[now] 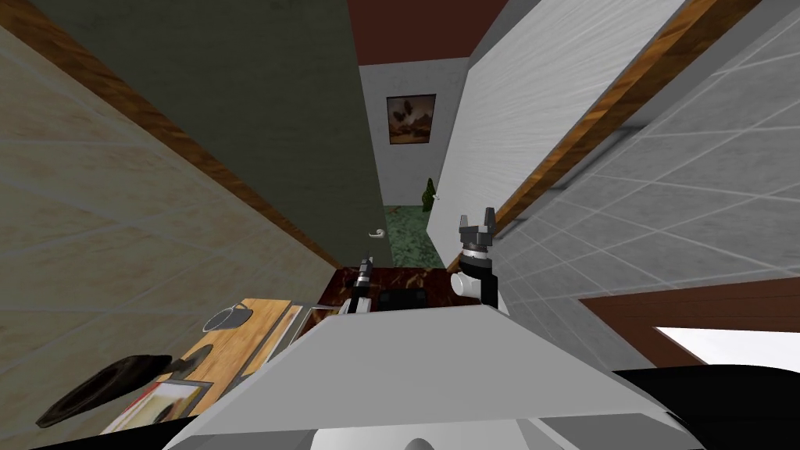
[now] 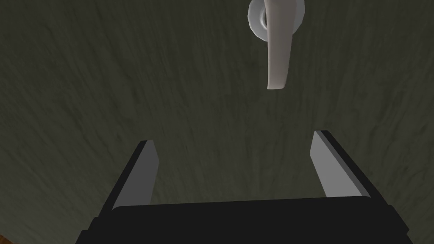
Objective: Push the door open
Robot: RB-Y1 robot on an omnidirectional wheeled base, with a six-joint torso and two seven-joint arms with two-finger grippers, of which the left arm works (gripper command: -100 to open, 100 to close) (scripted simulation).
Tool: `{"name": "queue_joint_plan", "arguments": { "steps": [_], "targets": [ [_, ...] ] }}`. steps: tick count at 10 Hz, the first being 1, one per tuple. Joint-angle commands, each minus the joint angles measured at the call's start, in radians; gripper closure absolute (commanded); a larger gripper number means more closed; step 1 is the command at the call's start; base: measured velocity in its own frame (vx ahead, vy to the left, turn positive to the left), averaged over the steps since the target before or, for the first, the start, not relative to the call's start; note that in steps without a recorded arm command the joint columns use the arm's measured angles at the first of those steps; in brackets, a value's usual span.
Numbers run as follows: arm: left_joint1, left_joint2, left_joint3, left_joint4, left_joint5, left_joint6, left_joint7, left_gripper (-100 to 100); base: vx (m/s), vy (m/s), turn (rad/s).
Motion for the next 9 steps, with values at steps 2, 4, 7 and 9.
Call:
{"name": "queue_joint_plan", "arguments": {
  "steps": [2, 4, 7, 9],
  "targets": [
    [-0.010, -0.007, -0.008, 0.053, 0.001, -0.010, 0.001, -100, 0.109, 0.064, -0.037],
    [-0.017, -0.012, -0.012, 0.088, 0.002, -0.017, 0.001, -100, 0.070, 0.048, -0.028],
    [-0.028, -0.022, -0.018, 0.141, 0.003, -0.029, 0.002, -100, 0.072, 0.037, -0.029],
    [-0.034, -0.008, -0.013, 0.146, 0.005, -0.034, 0.001, -100, 0.062, 0.008, -0.014]
  ]
}}
